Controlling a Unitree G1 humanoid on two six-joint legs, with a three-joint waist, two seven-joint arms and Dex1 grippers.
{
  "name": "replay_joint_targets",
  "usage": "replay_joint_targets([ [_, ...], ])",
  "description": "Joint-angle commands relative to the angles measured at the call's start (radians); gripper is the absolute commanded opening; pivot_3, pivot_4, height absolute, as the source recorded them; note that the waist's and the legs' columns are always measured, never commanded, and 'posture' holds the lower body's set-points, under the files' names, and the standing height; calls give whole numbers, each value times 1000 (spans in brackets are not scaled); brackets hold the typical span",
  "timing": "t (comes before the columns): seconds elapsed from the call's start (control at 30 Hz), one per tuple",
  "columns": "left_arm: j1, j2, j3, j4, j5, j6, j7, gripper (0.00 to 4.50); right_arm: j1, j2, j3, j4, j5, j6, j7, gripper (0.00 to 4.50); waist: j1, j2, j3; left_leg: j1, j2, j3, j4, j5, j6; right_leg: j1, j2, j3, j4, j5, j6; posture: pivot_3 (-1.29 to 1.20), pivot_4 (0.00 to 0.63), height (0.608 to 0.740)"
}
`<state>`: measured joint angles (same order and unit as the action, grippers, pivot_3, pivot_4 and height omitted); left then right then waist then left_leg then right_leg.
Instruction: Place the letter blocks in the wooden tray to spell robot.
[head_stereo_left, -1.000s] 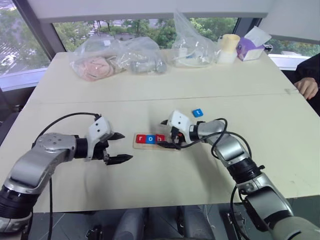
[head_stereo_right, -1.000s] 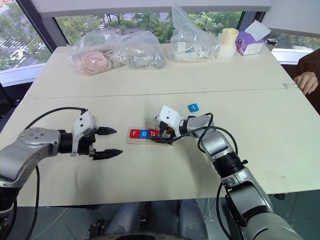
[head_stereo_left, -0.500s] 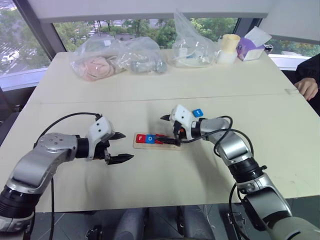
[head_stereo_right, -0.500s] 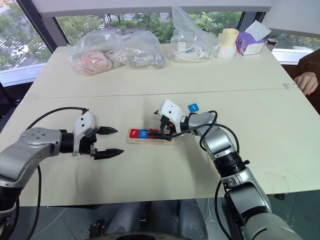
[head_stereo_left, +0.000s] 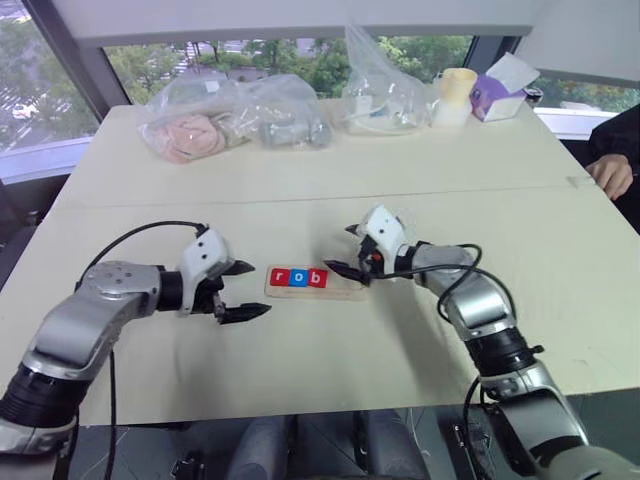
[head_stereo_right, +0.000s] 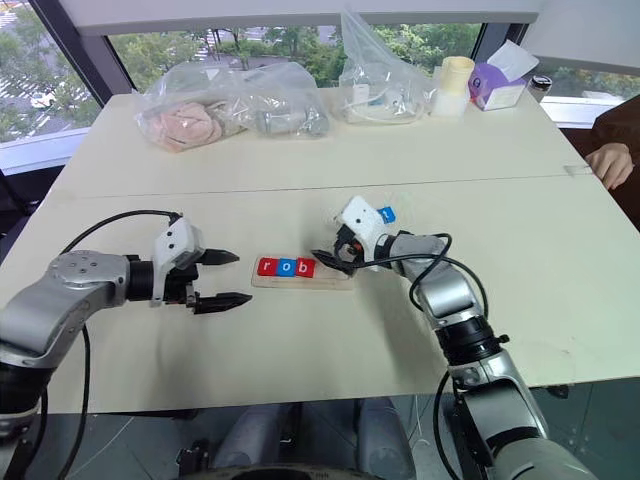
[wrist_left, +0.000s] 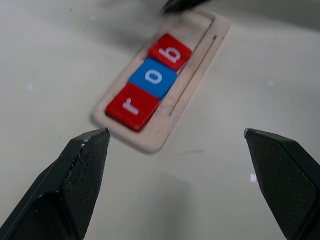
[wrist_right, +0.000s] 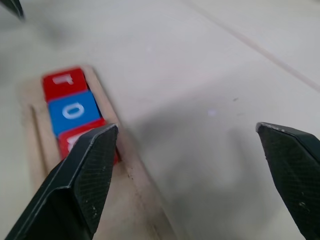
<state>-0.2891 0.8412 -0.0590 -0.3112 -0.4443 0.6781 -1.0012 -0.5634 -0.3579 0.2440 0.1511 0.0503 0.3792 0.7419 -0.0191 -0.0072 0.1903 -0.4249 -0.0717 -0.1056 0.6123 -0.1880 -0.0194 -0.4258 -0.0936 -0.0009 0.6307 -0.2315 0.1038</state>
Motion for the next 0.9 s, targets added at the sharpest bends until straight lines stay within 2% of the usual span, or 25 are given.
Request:
replay_joint_targets([
  [0.03,-14,3,4,0,6,-18,-6,4500,-52,18,1,51,-27,-82,-20,4480,1,0,0,0,0,0,0,0,0,0,0,0,0,0,1,0,150,740],
  [0.33,7,-4,11,-21,0,-10,8,4500,-63,5,27,85,-45,-148,56,4480,1,0,0,0,0,0,0,0,0,0,0,0,0,1,2,0,150,740],
  [0.43,12,-5,18,-26,-3,-9,13,4500,-74,4,-5,75,-44,-146,26,4480,2,0,0,0,0,0,0,0,0,0,0,0,0,1,2,0,150,740],
  [0.53,2,-32,56,-33,-42,6,34,4500,-88,1,-91,38,-17,-108,-47,4480,5,0,0,0,0,0,0,0,0,0,0,0,0,1,2,0,150,740],
  [0.7,-52,-95,122,-83,-161,85,77,4500,12,14,-279,-260,202,213,-97,4480,8,-1,0,-1,0,-3,0,0,0,1,0,0,0,2,3,0,150,740],
  [0.77,-71,-120,123,-112,-201,115,96,4500,58,37,-340,-371,251,347,-174,4480,8,0,-1,-1,0,-3,0,0,0,1,0,0,0,2,3,0,150,740],
  [0.9,-110,-178,115,-167,-278,175,150,4500,169,67,-382,-583,301,535,-292,4480,7,0,-1,0,0,-2,0,0,0,1,0,0,0,1,2,0,150,740],
])
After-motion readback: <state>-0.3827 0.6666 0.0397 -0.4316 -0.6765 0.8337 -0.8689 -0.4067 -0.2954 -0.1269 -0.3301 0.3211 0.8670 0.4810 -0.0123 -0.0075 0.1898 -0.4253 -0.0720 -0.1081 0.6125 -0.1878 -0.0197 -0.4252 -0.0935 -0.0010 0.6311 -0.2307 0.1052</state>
